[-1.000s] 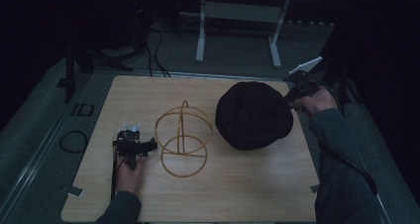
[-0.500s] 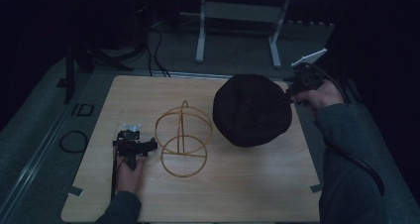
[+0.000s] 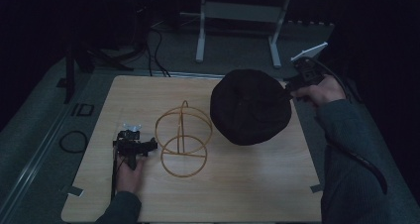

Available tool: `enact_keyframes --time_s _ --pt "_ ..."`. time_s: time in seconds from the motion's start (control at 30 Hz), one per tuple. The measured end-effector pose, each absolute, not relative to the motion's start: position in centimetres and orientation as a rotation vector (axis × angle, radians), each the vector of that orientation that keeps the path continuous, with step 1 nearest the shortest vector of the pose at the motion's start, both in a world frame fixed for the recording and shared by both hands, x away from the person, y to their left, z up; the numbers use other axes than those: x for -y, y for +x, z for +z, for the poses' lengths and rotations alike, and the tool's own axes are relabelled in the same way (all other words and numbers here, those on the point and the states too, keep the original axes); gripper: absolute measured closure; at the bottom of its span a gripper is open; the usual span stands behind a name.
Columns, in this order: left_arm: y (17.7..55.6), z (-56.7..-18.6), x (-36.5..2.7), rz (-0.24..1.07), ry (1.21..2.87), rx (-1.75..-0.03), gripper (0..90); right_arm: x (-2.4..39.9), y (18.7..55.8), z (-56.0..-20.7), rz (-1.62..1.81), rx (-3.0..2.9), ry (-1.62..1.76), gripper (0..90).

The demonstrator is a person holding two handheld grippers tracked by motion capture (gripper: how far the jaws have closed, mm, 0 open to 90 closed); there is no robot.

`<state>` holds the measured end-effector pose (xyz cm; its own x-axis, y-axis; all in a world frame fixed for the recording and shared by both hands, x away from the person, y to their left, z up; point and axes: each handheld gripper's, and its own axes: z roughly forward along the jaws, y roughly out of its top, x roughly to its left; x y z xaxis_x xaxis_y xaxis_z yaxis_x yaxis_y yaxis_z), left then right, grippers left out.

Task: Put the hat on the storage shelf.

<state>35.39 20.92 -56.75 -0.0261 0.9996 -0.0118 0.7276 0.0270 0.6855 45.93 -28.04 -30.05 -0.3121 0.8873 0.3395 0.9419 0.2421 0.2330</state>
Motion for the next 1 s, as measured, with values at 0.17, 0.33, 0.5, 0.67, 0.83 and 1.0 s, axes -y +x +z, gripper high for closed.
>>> enact_keyframes --time_s 0.17,0.33,0.5,0.67,0.83,1.0 --pt "35.4 -56.7 -20.9 0.706 1.751 -1.807 1.2 27.6 45.9 -29.4 -0.616 2.371 -1.736 77.6" --pt "35.4 -56.7 -20.9 0.704 1.753 -1.806 1.2 27.0 45.8 -28.8 -0.624 2.383 -1.717 77.6" --pt "35.4 -56.8 -20.9 0.706 1.751 -1.807 1.2 26.4 45.9 -28.5 -0.632 2.393 -1.7 77.6" --pt "35.4 -56.7 -20.9 0.704 1.752 -1.807 1.2 26.1 46.0 -28.6 -0.634 2.386 -1.692 77.6" --pt "35.4 -56.7 -20.9 0.705 1.752 -1.807 1.2 25.6 46.0 -28.2 -0.655 2.393 -1.675 77.6" --pt "35.4 -56.7 -20.9 0.704 1.752 -1.807 1.2 24.9 45.9 -27.7 -0.687 2.391 -1.637 77.6"
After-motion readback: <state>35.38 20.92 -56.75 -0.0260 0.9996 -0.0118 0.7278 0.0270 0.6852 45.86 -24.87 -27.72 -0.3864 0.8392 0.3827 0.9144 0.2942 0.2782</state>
